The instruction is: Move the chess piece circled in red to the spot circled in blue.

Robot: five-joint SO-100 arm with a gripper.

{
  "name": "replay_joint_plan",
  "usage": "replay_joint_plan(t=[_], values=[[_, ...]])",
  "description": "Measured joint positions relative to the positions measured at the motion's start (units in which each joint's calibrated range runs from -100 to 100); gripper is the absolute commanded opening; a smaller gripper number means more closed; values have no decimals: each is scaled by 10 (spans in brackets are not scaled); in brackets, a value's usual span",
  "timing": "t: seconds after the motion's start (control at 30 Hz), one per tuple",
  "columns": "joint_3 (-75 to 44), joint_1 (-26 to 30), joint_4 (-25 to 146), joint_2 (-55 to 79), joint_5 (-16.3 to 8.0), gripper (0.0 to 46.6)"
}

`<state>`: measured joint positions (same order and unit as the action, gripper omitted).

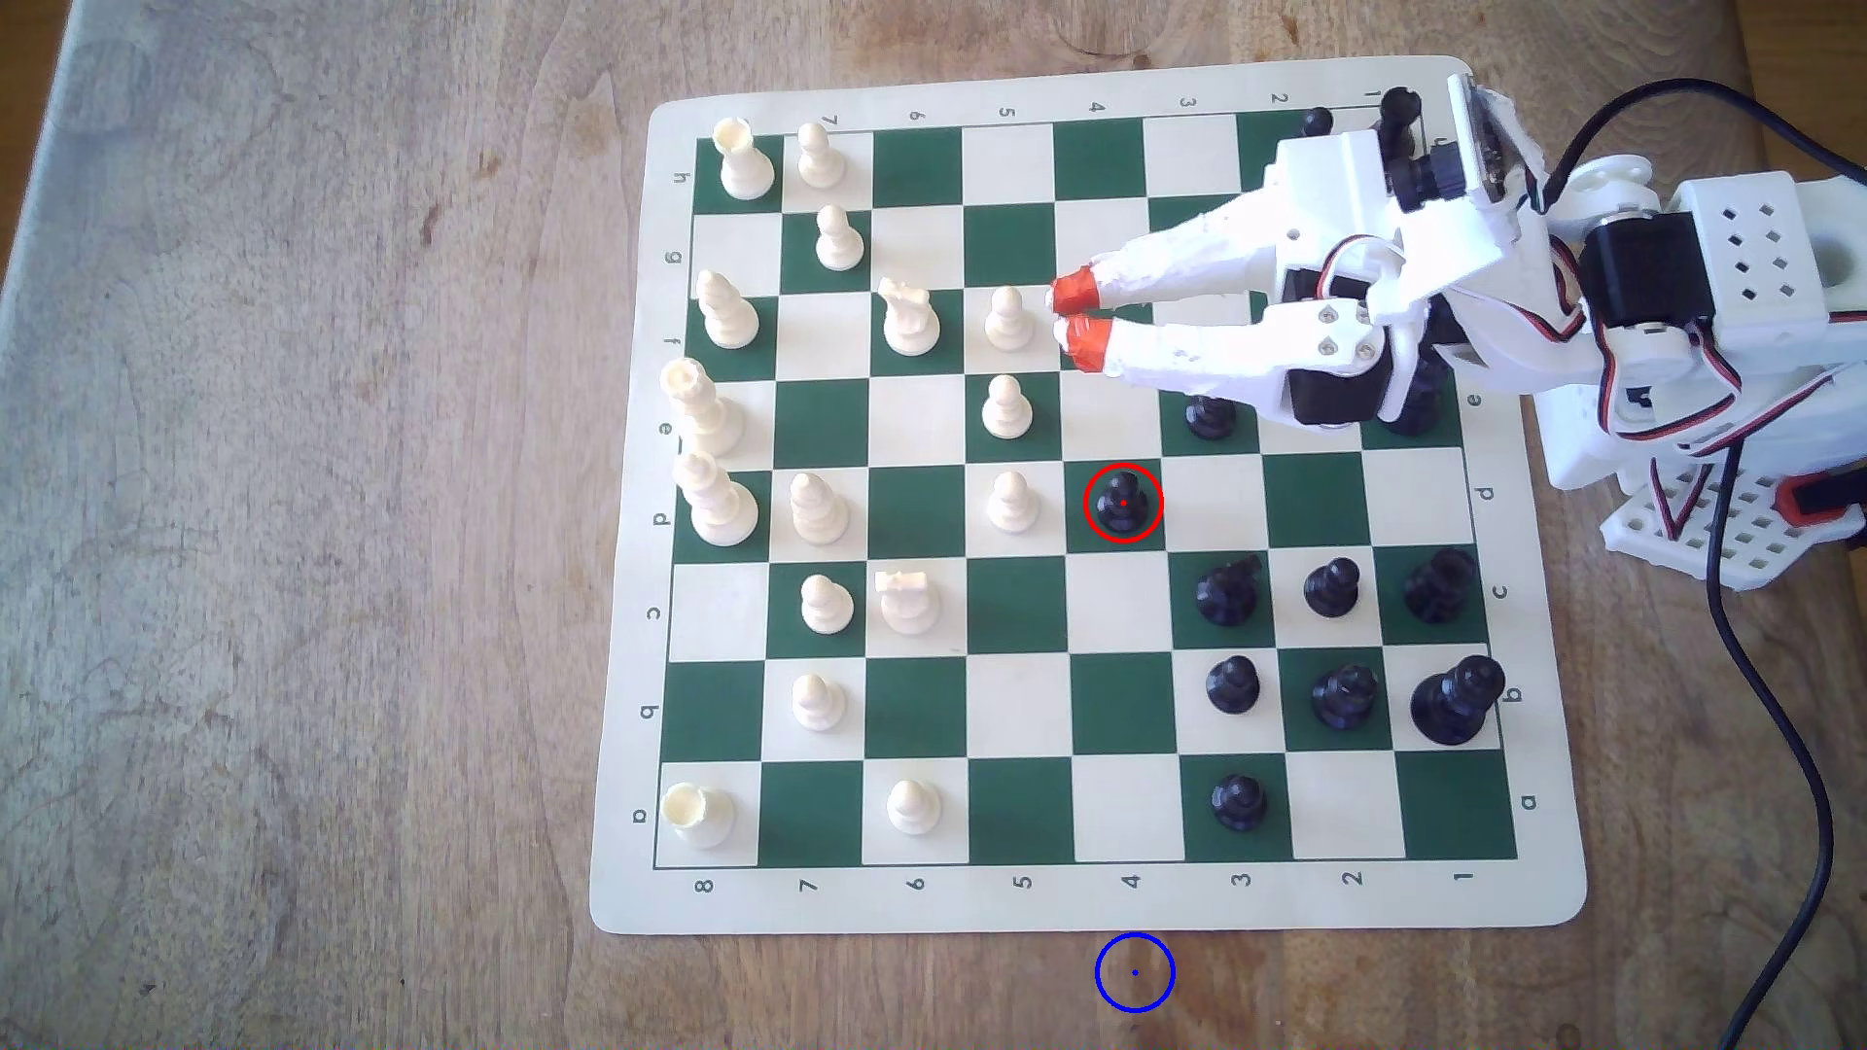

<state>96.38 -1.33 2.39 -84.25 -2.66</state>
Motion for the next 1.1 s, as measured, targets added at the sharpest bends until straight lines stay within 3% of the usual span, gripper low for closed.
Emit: replay_joint_plan(t=[0.2, 0.47, 0.73, 1.03, 1.1], values=[[20, -43, -16, -85, 15, 2], [12, -39, 9, -106, 19, 2], [-105, -39, 186, -102, 21, 2], [-338, 19, 337, 127, 21, 4], [-355, 17, 351, 179, 21, 29]])
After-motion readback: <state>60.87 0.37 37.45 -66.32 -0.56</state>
